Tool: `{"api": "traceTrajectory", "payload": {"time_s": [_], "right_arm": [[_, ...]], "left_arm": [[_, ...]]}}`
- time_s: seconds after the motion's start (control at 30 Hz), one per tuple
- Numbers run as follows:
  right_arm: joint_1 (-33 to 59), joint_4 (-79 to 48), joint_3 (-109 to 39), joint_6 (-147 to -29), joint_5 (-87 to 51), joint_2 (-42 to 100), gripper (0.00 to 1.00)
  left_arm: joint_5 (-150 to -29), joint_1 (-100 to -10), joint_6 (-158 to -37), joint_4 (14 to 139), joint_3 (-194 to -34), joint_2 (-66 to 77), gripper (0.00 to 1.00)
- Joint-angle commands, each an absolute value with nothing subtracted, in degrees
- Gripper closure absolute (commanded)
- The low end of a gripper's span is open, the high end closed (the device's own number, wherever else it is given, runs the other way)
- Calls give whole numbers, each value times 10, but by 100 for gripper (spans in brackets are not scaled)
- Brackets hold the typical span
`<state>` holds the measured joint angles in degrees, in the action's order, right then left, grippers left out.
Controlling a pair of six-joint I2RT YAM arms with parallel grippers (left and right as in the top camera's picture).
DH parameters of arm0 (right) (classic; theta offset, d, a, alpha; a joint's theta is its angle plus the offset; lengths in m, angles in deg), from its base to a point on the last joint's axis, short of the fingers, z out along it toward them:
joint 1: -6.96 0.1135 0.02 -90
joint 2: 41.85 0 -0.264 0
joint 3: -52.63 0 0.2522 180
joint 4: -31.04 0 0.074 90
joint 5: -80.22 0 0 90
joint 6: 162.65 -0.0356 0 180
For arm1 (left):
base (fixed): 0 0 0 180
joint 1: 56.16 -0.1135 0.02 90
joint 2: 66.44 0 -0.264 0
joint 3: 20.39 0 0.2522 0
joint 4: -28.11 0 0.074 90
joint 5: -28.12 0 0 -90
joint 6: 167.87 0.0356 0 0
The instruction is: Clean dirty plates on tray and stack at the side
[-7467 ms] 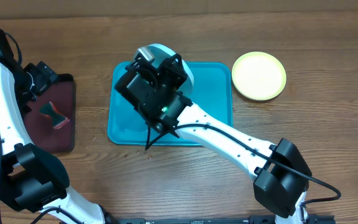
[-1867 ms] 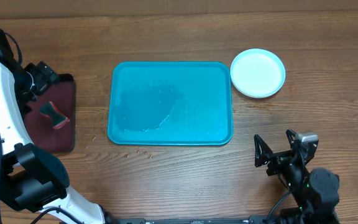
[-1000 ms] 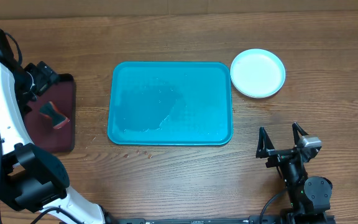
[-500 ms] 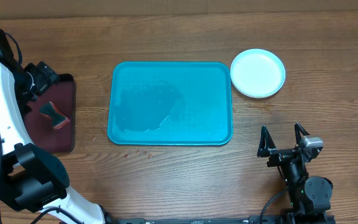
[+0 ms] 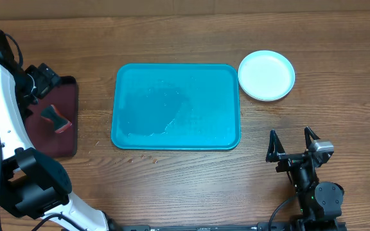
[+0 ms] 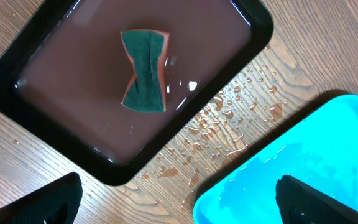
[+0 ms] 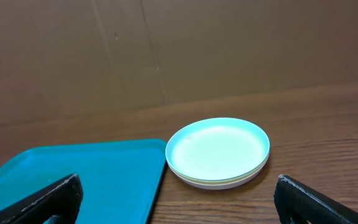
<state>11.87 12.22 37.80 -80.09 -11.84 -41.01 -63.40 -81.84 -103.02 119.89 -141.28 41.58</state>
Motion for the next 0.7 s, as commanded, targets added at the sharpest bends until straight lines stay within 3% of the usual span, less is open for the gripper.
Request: {"api": "traceTrajectory", "payload": {"time_s": [0.0,0.67], "right_arm": [[117,125,384,-797,-111,-417,0],[117,125,384,-797,-111,-417,0]], "left_arm": [[-634,-816,-1036,1198,-1411,419,0],[-634,-816,-1034,1203,-1411,419,0]]}}
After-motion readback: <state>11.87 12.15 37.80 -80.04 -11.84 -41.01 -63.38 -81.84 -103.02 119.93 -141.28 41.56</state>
